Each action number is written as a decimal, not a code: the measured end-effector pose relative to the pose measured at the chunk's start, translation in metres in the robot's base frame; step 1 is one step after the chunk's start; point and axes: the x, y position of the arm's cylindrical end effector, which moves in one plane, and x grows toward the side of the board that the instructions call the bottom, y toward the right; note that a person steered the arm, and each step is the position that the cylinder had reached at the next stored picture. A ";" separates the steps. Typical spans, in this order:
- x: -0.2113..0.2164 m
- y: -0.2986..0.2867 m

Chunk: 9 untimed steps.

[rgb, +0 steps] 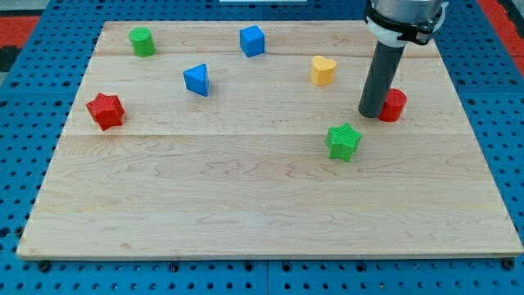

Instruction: Move the green star diagonal to the yellow heart

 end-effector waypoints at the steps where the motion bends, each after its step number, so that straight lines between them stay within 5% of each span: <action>1: -0.001 -0.004; 2: -0.019 -0.019; 5: 0.059 -0.001; 8: 0.065 -0.017; 9: 0.066 -0.073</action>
